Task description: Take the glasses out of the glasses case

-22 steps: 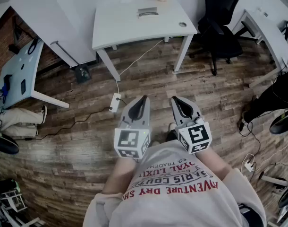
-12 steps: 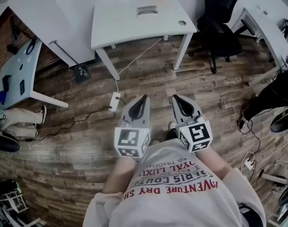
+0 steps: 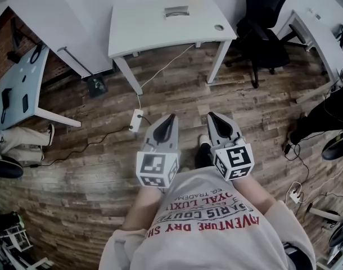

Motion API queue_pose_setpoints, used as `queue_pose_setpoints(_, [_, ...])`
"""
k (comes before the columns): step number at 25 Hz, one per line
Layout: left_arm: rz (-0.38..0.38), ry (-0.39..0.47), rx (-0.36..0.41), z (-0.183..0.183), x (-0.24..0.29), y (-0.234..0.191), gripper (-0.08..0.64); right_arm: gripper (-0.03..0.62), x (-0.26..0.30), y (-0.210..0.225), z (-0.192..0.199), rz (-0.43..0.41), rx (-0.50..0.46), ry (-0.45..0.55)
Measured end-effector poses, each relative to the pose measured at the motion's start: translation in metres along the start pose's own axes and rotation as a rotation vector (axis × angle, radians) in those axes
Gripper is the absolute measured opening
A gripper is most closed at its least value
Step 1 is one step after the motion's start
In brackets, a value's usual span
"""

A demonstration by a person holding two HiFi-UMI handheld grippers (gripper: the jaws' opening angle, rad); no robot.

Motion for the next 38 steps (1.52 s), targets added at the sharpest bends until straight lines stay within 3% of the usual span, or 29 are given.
queue_pose_setpoints(4, [-0.022,-0.016,-0.026,0.008,0.017,-0.009,0.008,0.012,0.017,0.017,0.01,0.02,0.024,-0.018])
queue_pose_setpoints(12, [-0.074,-0.035,-0.011,0.007,0.083,-0.03,0.008,0.012,0.081,0.066,0.005,-0.029,0.036,-0.013])
queue_pose_setpoints(30, [-0.208,-0.032,-0.015,-0.007,0.308,-0.06,0.008,0.012,0.245,0.241,-0.014,-0.161,0.054,-0.031])
queue_pose_setpoints(38, [-0.249,-0.076,0.006,0.001,0.348,-0.09,0.008,0.012,0.295,0.258,0.001,-0.211,0.074,-0.073])
Point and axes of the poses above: the fingertips, and each gripper's own axes: x forward along the fingers, y to its right, z out of its underside, the point moved 3 cm from there along -x, backward along the fingers, and after that the axes turned 13 degrees about y, right-handed, at the moved point
